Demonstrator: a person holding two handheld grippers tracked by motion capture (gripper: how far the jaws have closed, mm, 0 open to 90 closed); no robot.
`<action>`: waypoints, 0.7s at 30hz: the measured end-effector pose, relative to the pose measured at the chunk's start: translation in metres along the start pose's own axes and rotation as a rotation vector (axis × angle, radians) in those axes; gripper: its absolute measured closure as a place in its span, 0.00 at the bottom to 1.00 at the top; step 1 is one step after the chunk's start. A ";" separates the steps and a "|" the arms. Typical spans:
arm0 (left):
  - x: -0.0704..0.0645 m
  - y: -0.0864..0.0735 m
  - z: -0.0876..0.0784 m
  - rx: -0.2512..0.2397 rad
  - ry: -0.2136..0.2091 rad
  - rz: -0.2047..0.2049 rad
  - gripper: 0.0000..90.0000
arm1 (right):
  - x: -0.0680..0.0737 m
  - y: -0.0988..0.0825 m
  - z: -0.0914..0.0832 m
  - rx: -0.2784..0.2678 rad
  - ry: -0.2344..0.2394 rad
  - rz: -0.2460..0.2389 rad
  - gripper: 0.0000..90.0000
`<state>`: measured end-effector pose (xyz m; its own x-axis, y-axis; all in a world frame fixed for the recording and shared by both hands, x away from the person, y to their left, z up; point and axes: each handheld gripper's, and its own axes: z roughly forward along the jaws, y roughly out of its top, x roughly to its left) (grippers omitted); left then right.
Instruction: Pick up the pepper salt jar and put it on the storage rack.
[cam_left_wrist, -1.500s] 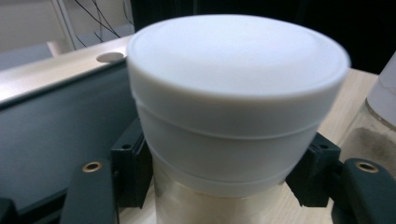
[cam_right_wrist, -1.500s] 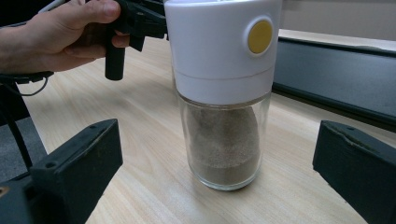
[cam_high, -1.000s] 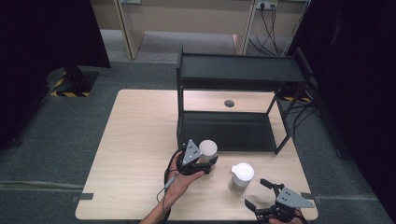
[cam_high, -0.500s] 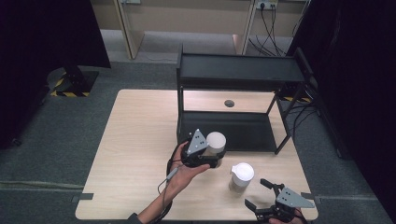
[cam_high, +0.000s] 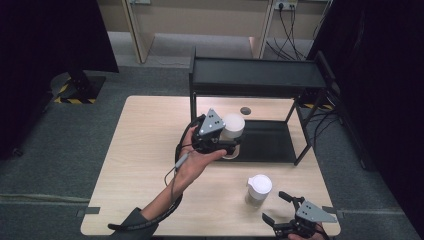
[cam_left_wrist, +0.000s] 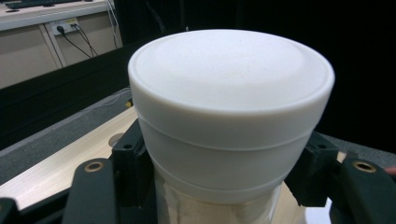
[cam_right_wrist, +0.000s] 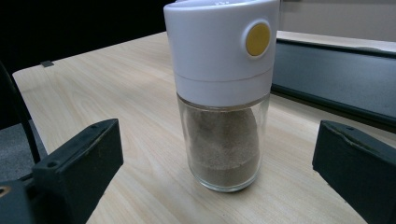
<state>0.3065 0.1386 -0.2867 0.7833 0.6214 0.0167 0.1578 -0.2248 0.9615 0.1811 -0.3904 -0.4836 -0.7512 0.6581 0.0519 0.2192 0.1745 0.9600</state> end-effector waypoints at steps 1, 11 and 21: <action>0.000 0.004 -0.001 0.001 0.003 0.005 0.39 | 0.000 0.000 0.000 0.000 0.000 0.000 0.02; 0.006 0.038 -0.008 0.015 0.019 -0.001 0.39 | 0.000 0.000 0.000 -0.003 -0.002 0.000 0.02; 0.015 0.080 -0.019 0.005 0.043 -0.010 0.39 | 0.000 0.000 0.000 -0.003 -0.002 0.000 0.02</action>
<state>0.3189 0.1443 -0.2043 0.7555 0.6549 0.0190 0.1686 -0.2223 0.9603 0.1810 -0.3907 -0.4840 -0.7497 0.6597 0.0518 0.2178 0.1720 0.9607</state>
